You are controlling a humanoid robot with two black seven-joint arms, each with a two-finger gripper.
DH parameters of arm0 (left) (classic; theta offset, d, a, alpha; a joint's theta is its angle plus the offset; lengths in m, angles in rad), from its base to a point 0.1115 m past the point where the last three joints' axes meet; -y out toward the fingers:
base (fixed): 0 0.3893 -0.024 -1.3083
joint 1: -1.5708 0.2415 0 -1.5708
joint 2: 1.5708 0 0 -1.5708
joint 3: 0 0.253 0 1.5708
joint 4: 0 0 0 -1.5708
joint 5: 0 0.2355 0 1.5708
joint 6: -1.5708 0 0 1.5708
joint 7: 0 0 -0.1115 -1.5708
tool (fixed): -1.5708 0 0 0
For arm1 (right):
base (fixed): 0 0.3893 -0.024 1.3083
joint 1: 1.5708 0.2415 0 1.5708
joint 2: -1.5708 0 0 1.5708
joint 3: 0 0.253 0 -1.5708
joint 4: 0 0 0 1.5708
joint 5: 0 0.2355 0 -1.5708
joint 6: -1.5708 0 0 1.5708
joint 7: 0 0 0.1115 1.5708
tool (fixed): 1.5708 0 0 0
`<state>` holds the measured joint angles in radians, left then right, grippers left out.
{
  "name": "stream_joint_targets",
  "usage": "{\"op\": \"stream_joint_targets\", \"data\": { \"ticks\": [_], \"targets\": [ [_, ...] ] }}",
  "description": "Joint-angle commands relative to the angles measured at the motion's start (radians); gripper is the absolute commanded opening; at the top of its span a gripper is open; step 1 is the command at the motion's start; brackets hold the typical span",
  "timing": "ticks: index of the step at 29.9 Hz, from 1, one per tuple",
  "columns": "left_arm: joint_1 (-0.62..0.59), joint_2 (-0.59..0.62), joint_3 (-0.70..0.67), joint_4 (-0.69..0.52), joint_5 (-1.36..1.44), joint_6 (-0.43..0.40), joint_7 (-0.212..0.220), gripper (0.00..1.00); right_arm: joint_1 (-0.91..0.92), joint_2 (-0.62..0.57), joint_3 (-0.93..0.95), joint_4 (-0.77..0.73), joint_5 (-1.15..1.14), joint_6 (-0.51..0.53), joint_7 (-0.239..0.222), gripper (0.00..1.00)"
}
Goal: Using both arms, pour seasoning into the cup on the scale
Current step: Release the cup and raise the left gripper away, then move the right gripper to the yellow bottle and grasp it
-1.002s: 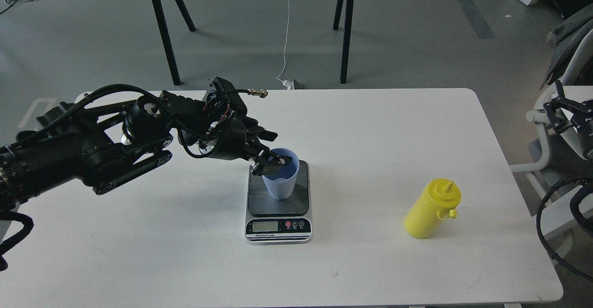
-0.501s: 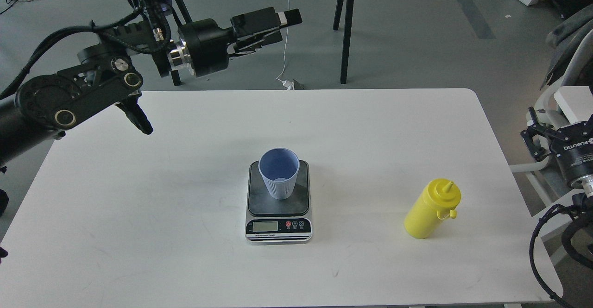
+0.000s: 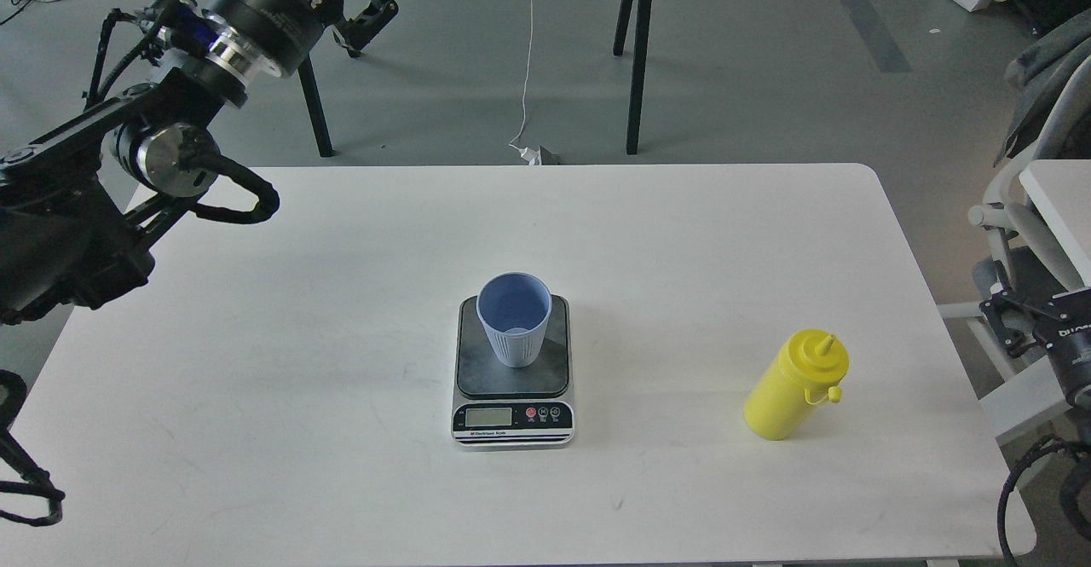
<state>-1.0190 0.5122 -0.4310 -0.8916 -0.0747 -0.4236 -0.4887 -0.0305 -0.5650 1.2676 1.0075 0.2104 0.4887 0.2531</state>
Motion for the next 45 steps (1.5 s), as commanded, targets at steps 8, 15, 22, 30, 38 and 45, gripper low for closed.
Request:
{"op": "stream_joint_targets", "data": {
  "ticks": [8, 15, 22, 30, 38, 45],
  "targets": [
    [0.212, -0.008, -0.195, 0.002, -0.054, 0.006, 0.000, 1.00, -0.365, 0.114, -0.031, 0.379, 0.164, 0.000, -0.041, 1.00],
    [0.221, 0.008, -0.195, -0.001, -0.054, 0.006, 0.000, 1.00, -0.466, 0.194, -0.062, 0.468, 0.037, 0.000, -0.023, 1.00],
    [0.220, 0.008, -0.206, -0.001, -0.048, 0.009, 0.000, 1.00, -0.422, 0.270, -0.088, 0.405, -0.019, 0.000, 0.023, 0.99],
    [0.218, 0.032, -0.204, -0.009, -0.045, 0.005, 0.000, 1.00, -0.339, 0.344, -0.185, 0.336, -0.020, 0.000, 0.025, 0.98],
    [0.218, 0.046, -0.199, -0.010, -0.043, -0.006, 0.000, 1.00, -0.287, 0.362, -0.192, 0.321, -0.020, 0.000, 0.026, 0.97],
    [0.220, 0.045, -0.198, -0.010, -0.043, -0.004, 0.000, 1.00, -0.241, 0.401, -0.189, 0.276, -0.020, 0.000, 0.028, 0.96]
  ]
}}
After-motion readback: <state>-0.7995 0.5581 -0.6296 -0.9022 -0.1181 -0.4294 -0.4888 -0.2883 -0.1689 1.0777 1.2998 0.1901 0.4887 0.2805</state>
